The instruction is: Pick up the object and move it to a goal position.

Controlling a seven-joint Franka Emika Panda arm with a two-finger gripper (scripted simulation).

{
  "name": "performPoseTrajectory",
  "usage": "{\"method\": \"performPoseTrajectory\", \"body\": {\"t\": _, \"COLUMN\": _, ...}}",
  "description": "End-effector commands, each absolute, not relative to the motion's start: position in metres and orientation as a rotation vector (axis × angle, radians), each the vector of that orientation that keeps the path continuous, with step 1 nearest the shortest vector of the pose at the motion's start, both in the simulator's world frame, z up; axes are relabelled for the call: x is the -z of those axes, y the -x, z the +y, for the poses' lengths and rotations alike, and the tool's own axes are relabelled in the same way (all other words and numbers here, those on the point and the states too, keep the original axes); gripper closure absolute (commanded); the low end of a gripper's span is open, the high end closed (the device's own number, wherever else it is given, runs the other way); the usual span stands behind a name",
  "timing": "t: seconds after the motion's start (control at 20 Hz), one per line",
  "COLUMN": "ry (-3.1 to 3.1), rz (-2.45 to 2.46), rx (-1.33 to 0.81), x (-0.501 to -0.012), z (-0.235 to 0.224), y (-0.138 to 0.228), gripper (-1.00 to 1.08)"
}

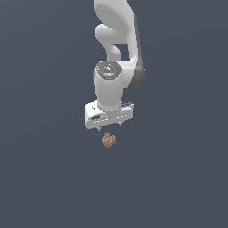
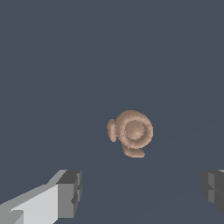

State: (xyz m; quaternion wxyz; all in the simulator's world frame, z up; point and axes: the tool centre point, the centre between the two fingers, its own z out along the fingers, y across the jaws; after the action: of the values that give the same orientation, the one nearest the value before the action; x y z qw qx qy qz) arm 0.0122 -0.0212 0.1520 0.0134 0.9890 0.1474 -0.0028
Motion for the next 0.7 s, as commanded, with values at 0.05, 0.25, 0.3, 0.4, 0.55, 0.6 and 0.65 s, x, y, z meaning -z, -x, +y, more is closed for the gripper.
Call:
{"method": "performPoseTrajectory", "body": {"t": 0.05, "ry": -3.057, "rz": 0.604, "rx": 0.012, "x": -0.145, "z": -0.022, "y": -0.015, "gripper": -0.92}}
{"method": "performPoseTrajectory", "body": {"t": 0.25, "ry": -3.022, "rz": 0.768, "rx": 0.014, "x": -0.137, "z": -0.024, "y": -0.018, "gripper": -0.92}}
{"method": "performPoseTrajectory", "body": {"t": 0.3, "ry": -3.012, "rz": 0.809, "rx": 0.014, "x": -0.135, "z": -0.024, "y": -0.018, "gripper": -0.92}}
{"method": "performPoseTrajectory", "body": {"t": 0.4, "ry": -2.991, "rz": 0.89, "rx": 0.015, "x": -0.131, "z": -0.024, "y": -0.02, "gripper": -0.92}}
{"method": "performPoseTrajectory", "body": {"t": 0.55, "ry": -2.955, "rz": 1.01, "rx": 0.015, "x": -0.125, "z": -0.025, "y": -0.022, "gripper": -0.92}}
{"method": "performPoseTrajectory", "body": {"t": 0.6, "ry": -2.942, "rz": 1.05, "rx": 0.015, "x": -0.123, "z": -0.026, "y": -0.022, "gripper": -0.92}}
{"method": "performPoseTrajectory", "body": {"t": 0.65, "ry": -2.929, "rz": 1.089, "rx": 0.015, "x": -0.121, "z": -0.026, "y": -0.023, "gripper": -0.92}}
